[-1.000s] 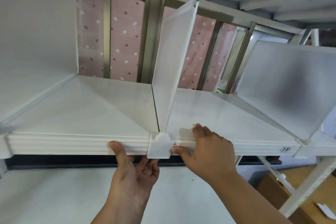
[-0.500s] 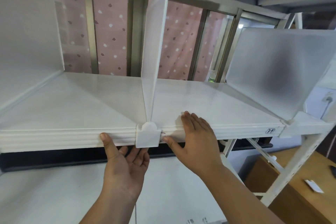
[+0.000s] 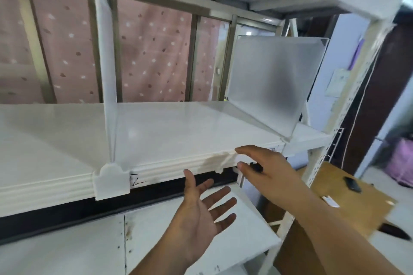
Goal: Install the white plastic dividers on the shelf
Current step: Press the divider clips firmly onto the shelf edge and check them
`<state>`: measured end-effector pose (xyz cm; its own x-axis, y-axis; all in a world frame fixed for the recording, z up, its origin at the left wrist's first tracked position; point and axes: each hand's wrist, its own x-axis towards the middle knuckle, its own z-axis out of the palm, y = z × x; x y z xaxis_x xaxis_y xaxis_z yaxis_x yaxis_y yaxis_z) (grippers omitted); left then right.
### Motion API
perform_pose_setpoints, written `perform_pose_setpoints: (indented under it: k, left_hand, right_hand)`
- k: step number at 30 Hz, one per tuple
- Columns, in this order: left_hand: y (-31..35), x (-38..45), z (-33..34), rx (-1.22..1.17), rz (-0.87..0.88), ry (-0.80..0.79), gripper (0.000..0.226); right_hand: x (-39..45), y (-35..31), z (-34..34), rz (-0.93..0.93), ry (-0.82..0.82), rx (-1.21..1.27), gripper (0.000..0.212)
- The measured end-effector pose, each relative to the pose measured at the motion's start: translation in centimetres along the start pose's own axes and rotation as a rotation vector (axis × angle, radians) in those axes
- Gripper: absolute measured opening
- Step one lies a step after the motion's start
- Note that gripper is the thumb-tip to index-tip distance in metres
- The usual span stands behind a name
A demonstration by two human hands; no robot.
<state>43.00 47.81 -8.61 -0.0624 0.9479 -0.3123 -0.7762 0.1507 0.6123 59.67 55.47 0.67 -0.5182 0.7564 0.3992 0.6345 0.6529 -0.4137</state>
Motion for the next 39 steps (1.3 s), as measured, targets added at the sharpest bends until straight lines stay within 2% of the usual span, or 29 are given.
perform_pose_setpoints:
  k: [2, 6, 9, 11, 15, 17, 20, 24, 27, 29, 32, 36, 39]
  left_hand:
    - [-0.8, 2.0, 1.7, -0.081, -0.065, -0.06, 0.126]
    - [-3.3, 5.5, 5.4, -0.189, -0.132, -0.121, 0.137]
    - [-5.6, 7.7, 8.2, -0.238, -0.143, -0.152, 0.145]
    - [-6.8, 9.1, 9.8, -0.254, -0.143, -0.159, 0.142]
    - [-8.0, 11.8, 12.5, -0.271, -0.142, -0.156, 0.122]
    - [-7.9, 13.0, 13.6, -0.296, -0.13, -0.156, 0.115]
    - [-8.0, 14.4, 15.0, -0.346, -0.101, -0.177, 0.126]
    - [-8.7, 16.0, 15.9, -0.409, -0.068, -0.215, 0.137]
    - [-9.1, 17.1, 16.0, -0.444, -0.036, -0.258, 0.136]
    - [-9.4, 17.6, 16.1, -0.452, -0.002, -0.289, 0.135]
    - [-9.6, 18.2, 16.1, -0.446, 0.047, -0.308, 0.143]
    - [-9.5, 18.4, 16.6, -0.434, 0.072, -0.392, 0.141]
    - [-9.5, 18.4, 17.1, -0.454, 0.084, -0.409, 0.139]
  right_hand:
    - [-0.5, 2.8, -1.8, 0.091, 0.033, -0.012, 0.035]
    - [-1.4, 8.2, -5.1, 0.238, 0.085, -0.099, 0.049]
    - [-1.2, 12.0, -6.8, 0.314, 0.084, -0.178, 0.036]
    - [-0.7, 14.2, -7.6, 0.35, 0.075, -0.18, 0.029]
    - [0.8, 17.5, -8.4, 0.341, 0.038, -0.223, 0.046]
    - [2.2, 18.8, -8.5, 0.311, 0.008, -0.246, 0.047]
    - [4.6, 20.1, -8.5, 0.256, -0.055, -0.259, 0.045]
    - [7.3, 20.6, -7.9, 0.19, -0.17, -0.204, 0.06]
    - [8.8, 21.2, -7.5, 0.173, -0.239, -0.203, 0.047]
    - [9.3, 21.6, -7.4, 0.17, -0.237, -0.226, 0.034]
    - [9.7, 22.2, -7.0, 0.167, -0.199, -0.246, 0.027]
    - [9.7, 23.1, -6.4, 0.197, -0.136, -0.256, 0.047]
    - [9.5, 23.8, -6.2, 0.213, -0.084, -0.227, 0.051]
